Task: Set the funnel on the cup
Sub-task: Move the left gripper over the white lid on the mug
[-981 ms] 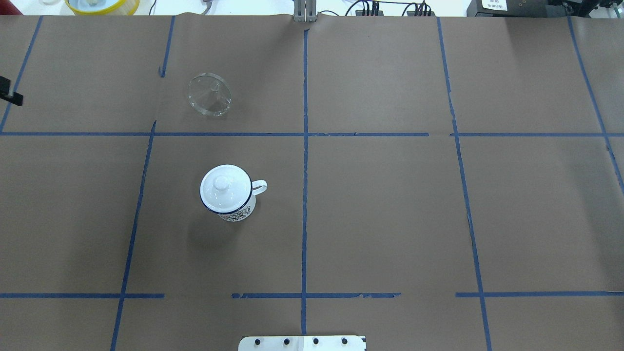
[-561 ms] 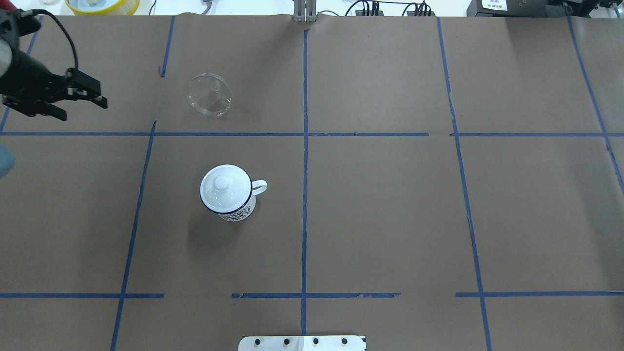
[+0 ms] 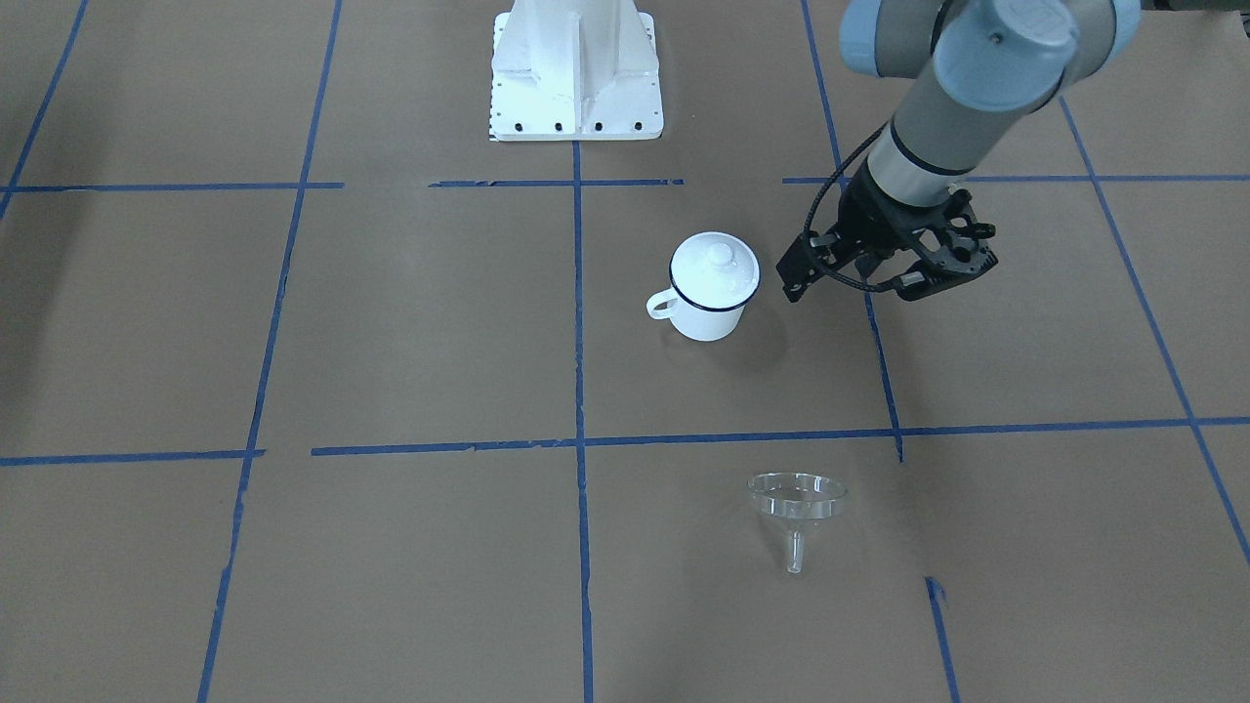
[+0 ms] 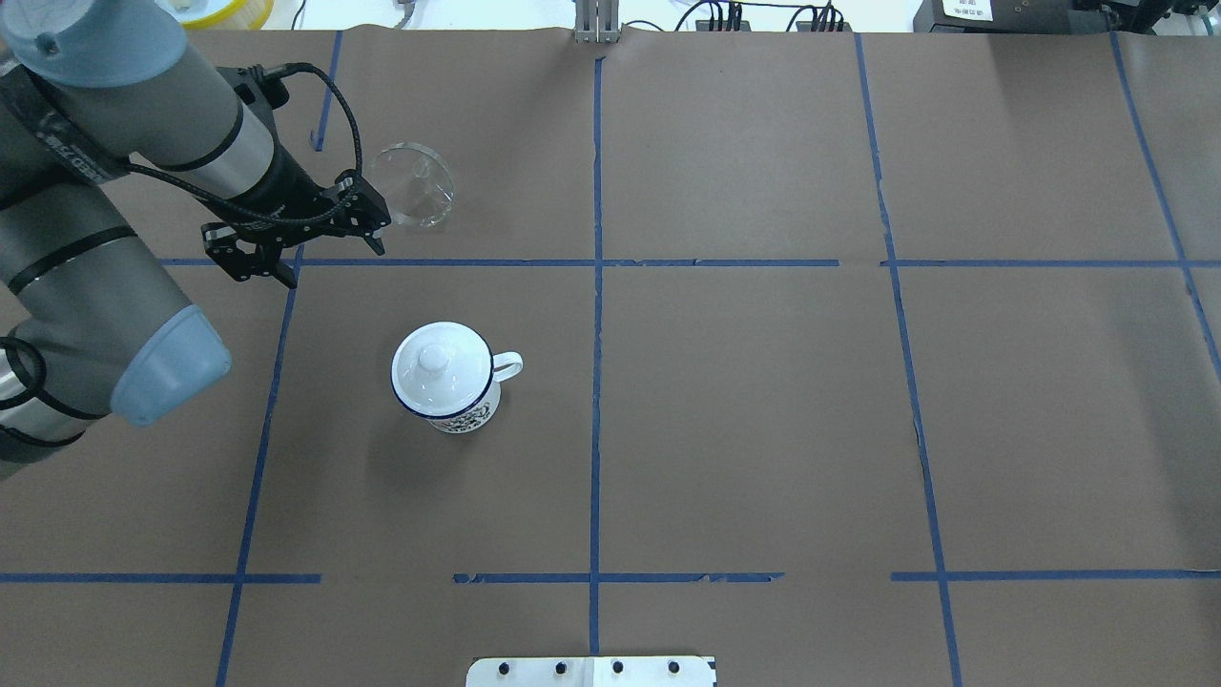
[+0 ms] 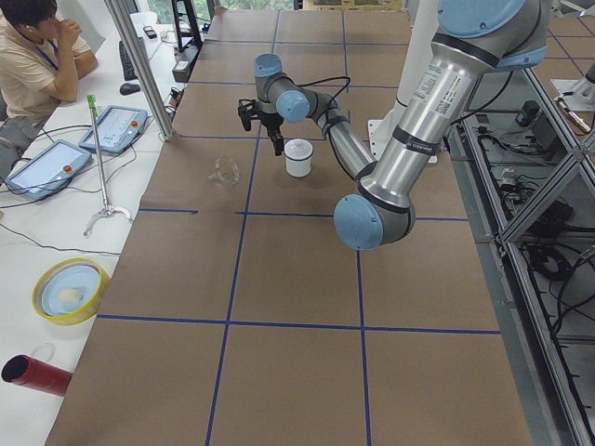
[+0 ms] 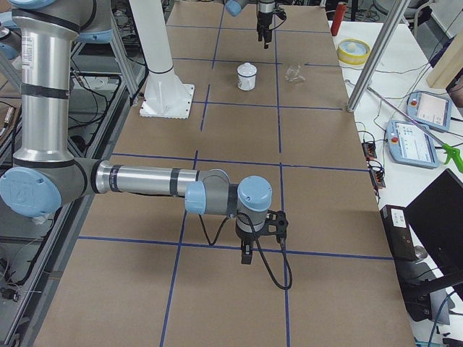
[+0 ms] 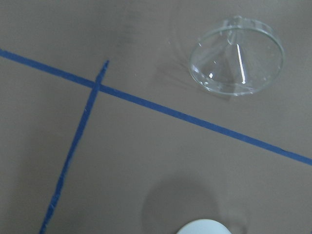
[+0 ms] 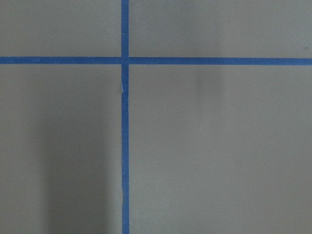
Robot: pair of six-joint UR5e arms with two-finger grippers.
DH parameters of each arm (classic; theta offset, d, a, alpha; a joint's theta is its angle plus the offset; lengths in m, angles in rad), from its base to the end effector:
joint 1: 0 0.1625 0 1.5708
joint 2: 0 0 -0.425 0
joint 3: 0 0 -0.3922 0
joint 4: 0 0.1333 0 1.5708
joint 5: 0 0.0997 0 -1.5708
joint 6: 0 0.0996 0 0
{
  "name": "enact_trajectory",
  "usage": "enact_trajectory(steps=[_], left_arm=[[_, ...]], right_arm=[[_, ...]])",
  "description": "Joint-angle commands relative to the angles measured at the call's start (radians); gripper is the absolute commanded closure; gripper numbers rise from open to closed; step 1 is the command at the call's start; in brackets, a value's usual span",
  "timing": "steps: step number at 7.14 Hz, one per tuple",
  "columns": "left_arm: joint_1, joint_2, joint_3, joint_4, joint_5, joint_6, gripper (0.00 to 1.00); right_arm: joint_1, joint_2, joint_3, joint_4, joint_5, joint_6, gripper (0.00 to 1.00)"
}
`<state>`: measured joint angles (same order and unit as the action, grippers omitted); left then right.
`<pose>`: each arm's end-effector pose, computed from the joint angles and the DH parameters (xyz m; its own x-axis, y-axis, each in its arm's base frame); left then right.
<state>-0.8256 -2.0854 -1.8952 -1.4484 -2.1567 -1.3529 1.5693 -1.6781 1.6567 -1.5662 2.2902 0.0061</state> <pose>0.3500 -0.4947 0.2378 0.5784 -0.3612 -0.7314 0.2469 0.9321 -0.2651 0.0670 -0.4451 0.6700 0.7522 0.0160 0.6587 -0.0031 0.9998 -0.0208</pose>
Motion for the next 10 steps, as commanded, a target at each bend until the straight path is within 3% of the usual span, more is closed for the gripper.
enact_trajectory(steps=[1, 5, 7, 8, 10], left_arm=[[0.095, -0.027, -0.013, 0.029, 0.087, -0.051, 0.00], [0.187, -0.053, 0.022, 0.028, 0.144, -0.068, 0.00], [0.201, -0.067, 0.037, 0.028, 0.144, -0.072, 0.07], [0.201, -0.065, 0.038, 0.029, 0.143, -0.072, 0.22], [0.201, -0.065, 0.036, 0.030, 0.140, -0.072, 0.73]], right_arm=[[0.000, 0.000, 0.000, 0.000, 0.000, 0.000, 0.00], [0.000, 0.000, 0.000, 0.000, 0.000, 0.000, 0.00], [0.000, 0.000, 0.000, 0.000, 0.000, 0.000, 0.00], [0.000, 0.000, 0.000, 0.000, 0.000, 0.000, 0.00], [0.000, 0.000, 0.000, 0.000, 0.000, 0.000, 0.00]])
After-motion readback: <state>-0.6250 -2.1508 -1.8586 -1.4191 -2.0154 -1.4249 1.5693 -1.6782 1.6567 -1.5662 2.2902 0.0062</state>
